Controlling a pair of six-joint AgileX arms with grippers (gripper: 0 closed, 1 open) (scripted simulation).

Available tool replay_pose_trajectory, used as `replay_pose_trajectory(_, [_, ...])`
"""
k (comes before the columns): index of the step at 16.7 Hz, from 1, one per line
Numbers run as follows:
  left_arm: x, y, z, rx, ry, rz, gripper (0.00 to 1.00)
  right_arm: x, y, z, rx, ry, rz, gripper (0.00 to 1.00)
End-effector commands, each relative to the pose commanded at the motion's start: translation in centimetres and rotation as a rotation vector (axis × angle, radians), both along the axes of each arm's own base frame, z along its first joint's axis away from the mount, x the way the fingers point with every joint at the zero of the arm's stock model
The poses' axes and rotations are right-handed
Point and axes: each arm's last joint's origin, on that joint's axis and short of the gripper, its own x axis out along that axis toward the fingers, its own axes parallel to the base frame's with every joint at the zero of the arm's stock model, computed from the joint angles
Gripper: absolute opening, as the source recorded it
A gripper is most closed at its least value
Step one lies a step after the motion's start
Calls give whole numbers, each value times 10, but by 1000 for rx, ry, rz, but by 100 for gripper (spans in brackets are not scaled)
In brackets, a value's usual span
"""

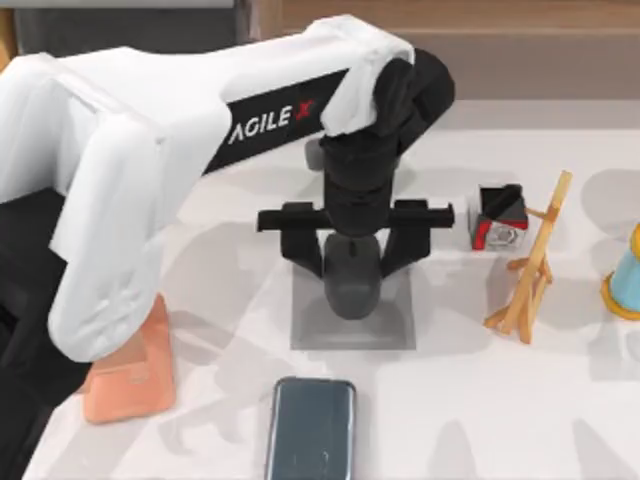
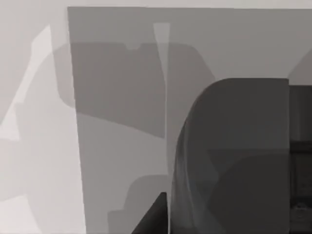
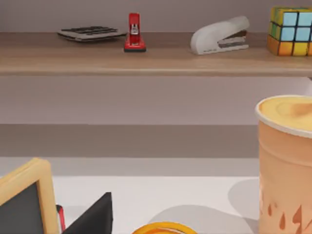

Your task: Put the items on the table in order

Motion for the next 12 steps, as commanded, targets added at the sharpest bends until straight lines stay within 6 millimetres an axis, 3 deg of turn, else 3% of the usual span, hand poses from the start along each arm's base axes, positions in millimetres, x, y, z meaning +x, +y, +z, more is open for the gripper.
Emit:
replay_pose_trajectory(11, [0,0,-10,0,0,0,0,0,0,0,0,0,0,100])
replay_pose_trajectory(12, [0,0,-10,0,0,0,8,0,0,0,0,0,0,100])
